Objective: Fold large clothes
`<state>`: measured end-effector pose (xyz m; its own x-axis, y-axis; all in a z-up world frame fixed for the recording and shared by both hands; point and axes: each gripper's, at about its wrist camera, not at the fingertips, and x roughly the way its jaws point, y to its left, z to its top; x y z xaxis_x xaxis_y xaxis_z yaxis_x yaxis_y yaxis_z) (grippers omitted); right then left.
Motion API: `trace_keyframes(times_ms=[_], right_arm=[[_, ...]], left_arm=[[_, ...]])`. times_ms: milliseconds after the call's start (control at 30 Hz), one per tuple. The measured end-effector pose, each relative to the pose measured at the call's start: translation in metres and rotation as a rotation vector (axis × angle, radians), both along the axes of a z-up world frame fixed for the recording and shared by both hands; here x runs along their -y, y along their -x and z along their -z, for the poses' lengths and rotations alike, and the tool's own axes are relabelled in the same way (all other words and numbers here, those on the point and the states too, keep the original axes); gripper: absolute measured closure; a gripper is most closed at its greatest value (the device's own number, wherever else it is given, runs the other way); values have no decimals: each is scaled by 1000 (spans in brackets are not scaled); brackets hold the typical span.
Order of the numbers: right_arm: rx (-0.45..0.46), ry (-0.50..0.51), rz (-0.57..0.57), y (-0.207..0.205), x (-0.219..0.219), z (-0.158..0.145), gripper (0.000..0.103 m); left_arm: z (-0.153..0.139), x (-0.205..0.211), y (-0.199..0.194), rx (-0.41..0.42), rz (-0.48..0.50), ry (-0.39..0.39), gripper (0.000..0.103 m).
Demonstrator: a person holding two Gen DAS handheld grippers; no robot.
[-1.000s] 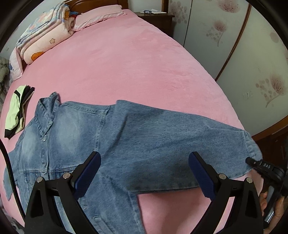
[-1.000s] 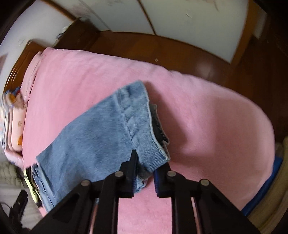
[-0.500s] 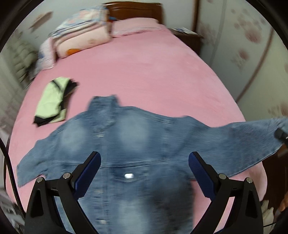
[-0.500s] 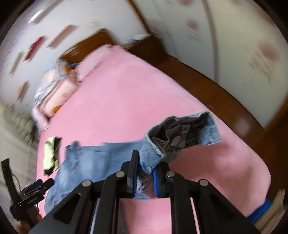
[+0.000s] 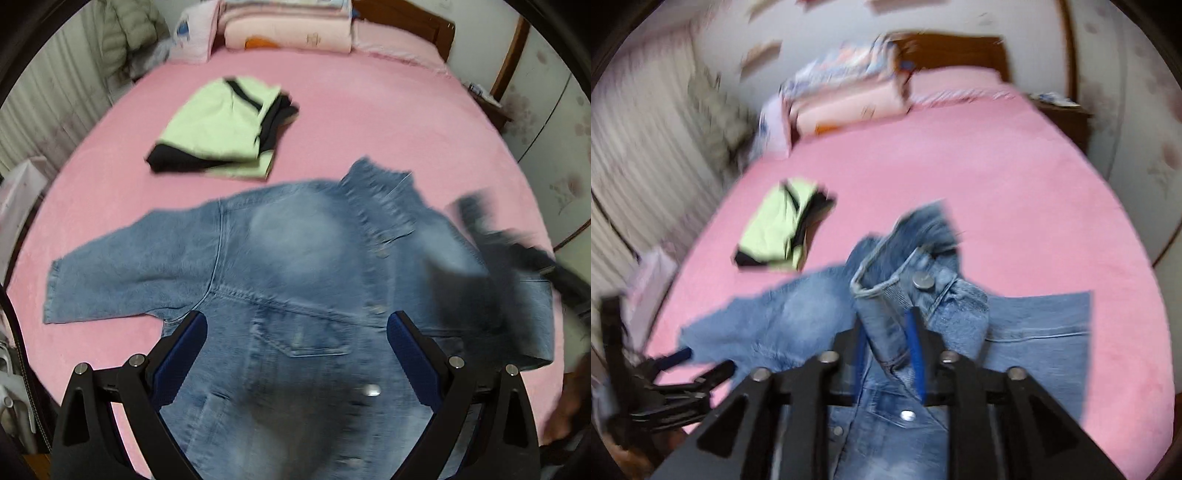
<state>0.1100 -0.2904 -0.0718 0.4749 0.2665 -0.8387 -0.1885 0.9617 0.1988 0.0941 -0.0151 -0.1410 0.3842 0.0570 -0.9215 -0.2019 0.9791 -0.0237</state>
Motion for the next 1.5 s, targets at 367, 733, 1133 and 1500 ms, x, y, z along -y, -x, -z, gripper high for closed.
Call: trace_keyframes(times_ms=[367, 733, 1133, 1500], right_arm=[[-233, 100, 84, 26, -43, 99, 60], [-253, 67, 269, 71, 36, 75, 60], [-324, -31, 308, 92, 71, 109, 60], [-336, -58, 289, 89, 88, 114, 60]], left_arm=[[100, -22, -46, -142, 166, 191, 6], [150, 39, -66, -231, 219, 518, 28], [182, 84, -93, -206, 136, 556, 46], [166, 103, -94, -177, 182, 413, 72]])
